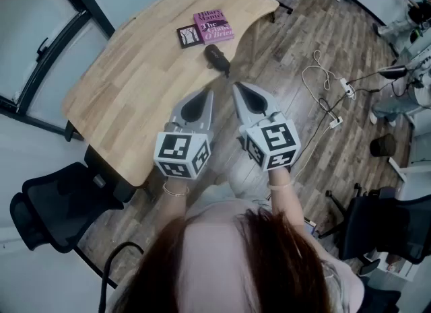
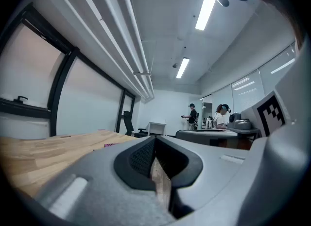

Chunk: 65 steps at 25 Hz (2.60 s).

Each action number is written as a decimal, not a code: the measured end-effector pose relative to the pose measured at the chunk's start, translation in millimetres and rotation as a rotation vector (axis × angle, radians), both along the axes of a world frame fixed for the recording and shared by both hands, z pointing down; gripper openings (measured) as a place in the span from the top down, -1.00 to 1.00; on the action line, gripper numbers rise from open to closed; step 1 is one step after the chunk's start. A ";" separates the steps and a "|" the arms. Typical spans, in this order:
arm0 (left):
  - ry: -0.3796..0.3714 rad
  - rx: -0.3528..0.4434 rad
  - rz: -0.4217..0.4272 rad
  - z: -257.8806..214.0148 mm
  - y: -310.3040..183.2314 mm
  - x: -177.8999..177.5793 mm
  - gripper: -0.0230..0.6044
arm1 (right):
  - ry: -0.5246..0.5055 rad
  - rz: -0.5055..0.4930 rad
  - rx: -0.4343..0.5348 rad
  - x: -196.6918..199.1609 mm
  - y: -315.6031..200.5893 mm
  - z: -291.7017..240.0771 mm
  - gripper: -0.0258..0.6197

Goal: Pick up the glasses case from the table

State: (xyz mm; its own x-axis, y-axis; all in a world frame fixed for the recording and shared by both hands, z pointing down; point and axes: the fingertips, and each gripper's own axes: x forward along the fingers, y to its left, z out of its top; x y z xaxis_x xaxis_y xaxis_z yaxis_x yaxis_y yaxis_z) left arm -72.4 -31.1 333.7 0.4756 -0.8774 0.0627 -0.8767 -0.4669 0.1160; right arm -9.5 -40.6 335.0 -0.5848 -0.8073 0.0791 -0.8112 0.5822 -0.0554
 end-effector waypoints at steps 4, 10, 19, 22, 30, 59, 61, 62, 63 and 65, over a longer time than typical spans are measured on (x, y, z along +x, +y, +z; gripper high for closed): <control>0.002 -0.003 0.005 3.2 -2.7 -3.2 0.90 | 0.000 0.006 0.010 -4.8 -3.1 0.7 0.91; 0.007 -0.005 0.024 8.3 -5.5 -5.7 0.90 | -0.021 0.041 0.020 -5.5 -6.6 1.1 0.91; 0.013 -0.005 0.051 14.8 -19.1 -10.3 0.90 | -0.025 0.040 0.019 -13.6 -17.4 6.6 0.91; 0.015 -0.003 0.057 16.0 -28.1 -9.5 0.90 | -0.005 0.039 0.024 -14.9 -25.9 9.5 0.91; 0.010 -0.011 0.057 20.9 -64.0 -9.9 0.90 | 0.015 0.050 0.046 -12.7 -62.2 12.8 0.91; -0.018 -0.022 -0.002 42.2 -217.1 -22.2 0.90 | 0.091 -0.037 -0.072 -35.1 -217.3 76.1 0.71; -0.022 -0.024 0.000 46.4 -226.6 -20.5 0.90 | 0.098 -0.040 -0.083 -35.3 -228.0 83.5 0.70; -0.026 -0.027 0.001 49.0 -230.3 -19.9 0.90 | 0.105 -0.043 -0.090 -35.8 -232.6 88.0 0.69; -0.030 -0.031 0.001 51.7 -233.5 -19.9 0.90 | 0.113 -0.048 -0.097 -37.0 -236.9 92.6 0.66; -0.035 -0.038 -0.002 56.6 -239.9 -21.8 0.90 | 0.130 -0.059 -0.110 -40.6 -245.0 101.2 0.64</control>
State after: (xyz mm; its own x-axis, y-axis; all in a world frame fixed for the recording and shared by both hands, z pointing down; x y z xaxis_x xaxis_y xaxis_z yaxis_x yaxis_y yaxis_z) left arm -94.2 -271.0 390.3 0.4712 -0.8749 0.1121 -0.8812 -0.4614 0.1028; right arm -50.1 -285.6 436.3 -0.6102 -0.7539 0.2434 -0.7800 0.6255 -0.0180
